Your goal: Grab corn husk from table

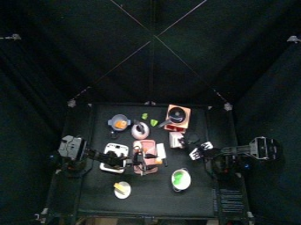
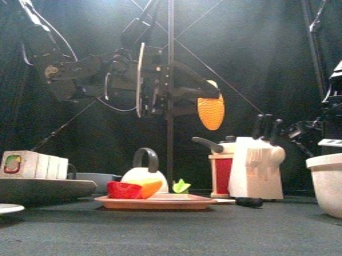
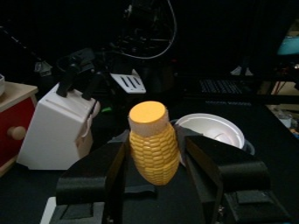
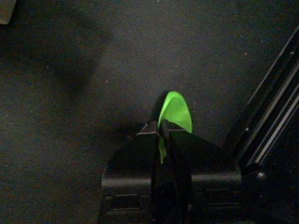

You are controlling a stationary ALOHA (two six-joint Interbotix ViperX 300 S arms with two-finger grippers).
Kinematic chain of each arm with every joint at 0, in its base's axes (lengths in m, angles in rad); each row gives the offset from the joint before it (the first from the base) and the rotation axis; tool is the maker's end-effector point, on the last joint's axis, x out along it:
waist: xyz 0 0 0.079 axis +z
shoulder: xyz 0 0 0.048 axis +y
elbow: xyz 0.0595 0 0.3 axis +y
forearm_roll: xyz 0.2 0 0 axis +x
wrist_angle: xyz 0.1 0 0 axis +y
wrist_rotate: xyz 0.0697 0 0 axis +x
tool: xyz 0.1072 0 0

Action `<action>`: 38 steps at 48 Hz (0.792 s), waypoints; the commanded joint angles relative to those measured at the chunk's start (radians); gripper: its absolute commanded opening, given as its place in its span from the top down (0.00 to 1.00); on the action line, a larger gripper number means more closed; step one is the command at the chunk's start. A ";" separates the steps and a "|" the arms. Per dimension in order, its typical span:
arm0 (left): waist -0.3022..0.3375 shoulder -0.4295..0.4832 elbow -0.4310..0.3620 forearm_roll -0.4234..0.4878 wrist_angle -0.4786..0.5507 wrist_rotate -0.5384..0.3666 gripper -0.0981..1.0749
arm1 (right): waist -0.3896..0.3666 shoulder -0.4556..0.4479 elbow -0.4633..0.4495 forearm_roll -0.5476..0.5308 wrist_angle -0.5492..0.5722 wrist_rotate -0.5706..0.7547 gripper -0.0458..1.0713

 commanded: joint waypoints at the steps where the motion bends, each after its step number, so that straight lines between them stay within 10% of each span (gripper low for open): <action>1: 0.000 -0.035 -0.008 0.003 -0.009 0.002 0.35 | -0.006 -0.017 -0.017 0.012 0.003 0.002 0.59; 38: -0.002 -0.038 -0.008 0.006 -0.012 0.002 0.35 | -0.015 -0.318 0.040 0.049 -0.069 0.000 0.60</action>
